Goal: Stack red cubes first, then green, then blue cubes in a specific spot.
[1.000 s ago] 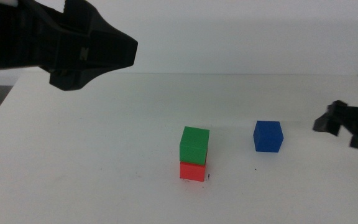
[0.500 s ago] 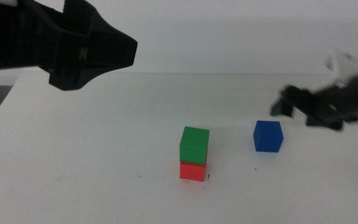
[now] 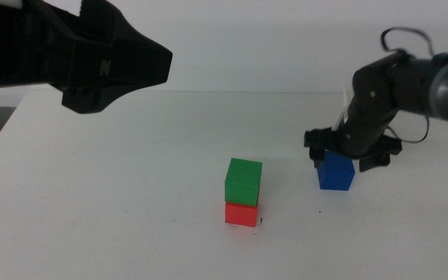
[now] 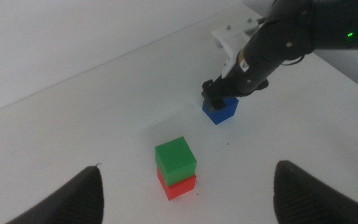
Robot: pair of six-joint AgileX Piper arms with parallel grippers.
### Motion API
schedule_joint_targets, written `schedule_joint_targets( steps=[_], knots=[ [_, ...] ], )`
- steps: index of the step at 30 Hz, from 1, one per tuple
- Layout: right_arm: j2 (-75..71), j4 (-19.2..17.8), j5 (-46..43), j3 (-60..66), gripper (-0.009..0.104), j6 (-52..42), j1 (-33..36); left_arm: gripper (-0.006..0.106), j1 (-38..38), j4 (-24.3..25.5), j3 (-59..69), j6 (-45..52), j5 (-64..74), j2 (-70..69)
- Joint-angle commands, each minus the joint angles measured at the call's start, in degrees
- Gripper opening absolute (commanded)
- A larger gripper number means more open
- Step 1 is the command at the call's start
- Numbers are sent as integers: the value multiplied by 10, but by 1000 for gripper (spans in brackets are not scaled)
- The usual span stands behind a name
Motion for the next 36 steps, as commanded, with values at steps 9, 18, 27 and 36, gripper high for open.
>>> schedule_joint_targets(
  steps=[9, 18, 27, 36],
  knots=[
    [-1, -38, 46, -30, 19, 7, 6, 94, -2, -3, 2, 0, -3, -2],
    [-93, -54, 163, -99, 12, 118, 163, 94, -2, -14, 2, 0, -3, -2],
    [-27, -54, 228, -223, 12, 198, 249, 94, -2, -14, 2, 0, -7, -2],
    [-2, -53, 226, -222, 12, 214, 255, 94, -2, -10, 2, 0, -3, -2]
  ],
)
